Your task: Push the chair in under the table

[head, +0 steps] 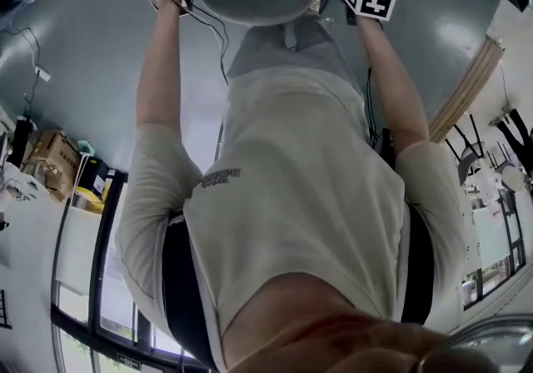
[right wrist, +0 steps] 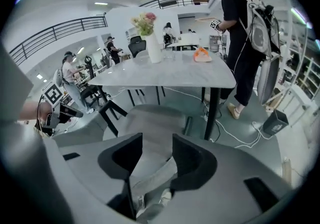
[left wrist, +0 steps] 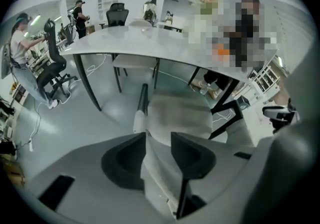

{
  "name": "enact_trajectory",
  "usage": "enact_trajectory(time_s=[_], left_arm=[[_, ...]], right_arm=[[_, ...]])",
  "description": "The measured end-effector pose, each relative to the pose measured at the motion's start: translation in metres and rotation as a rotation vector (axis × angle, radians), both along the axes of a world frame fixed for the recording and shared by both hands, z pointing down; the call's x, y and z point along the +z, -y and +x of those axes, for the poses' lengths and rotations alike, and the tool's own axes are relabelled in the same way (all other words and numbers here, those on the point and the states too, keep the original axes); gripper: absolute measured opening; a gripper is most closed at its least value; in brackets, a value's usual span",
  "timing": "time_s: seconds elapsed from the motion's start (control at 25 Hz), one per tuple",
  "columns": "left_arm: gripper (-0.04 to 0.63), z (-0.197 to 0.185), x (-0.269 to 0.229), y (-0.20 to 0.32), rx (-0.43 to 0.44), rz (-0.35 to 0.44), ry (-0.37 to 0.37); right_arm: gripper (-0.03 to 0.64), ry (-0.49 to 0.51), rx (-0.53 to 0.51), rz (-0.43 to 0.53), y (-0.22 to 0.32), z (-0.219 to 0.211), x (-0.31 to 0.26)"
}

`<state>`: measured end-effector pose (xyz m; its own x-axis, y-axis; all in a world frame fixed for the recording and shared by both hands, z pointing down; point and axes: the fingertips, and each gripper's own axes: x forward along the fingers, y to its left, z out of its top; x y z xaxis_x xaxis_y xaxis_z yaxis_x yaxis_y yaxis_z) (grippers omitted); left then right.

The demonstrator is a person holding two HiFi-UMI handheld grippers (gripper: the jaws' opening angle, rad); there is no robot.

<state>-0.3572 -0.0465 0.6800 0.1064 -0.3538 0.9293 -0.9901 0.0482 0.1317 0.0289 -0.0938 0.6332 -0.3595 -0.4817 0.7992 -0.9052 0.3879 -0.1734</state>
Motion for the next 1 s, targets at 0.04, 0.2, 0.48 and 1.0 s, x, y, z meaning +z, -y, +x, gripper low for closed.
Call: enact_trajectory(time_s=[0.04, 0.2, 0.48, 1.0], left_arm=[[0.153, -0.002, 0.008, -0.002, 0.010, -0.020, -0.001], [0.164, 0.000, 0.042, -0.007, 0.030, -0.075, -0.005], [0.167, 0.001, 0.067, -0.006, 0.060, -0.069, 0.006], [0.196, -0.006, 0.083, -0.021, -0.005, -0.078, 0.025]], right_arm=[[0.193, -0.004, 0.023, -0.021, -0.003, 0.002, 0.011], [0.206, -0.017, 0.115, -0.116, -0.018, 0.018, 0.057], [0.249, -0.026, 0.246, -0.276, -0.049, 0.029, 0.116], [0.264, 0.055, 0.399, -0.403, -0.060, 0.017, 0.152]])
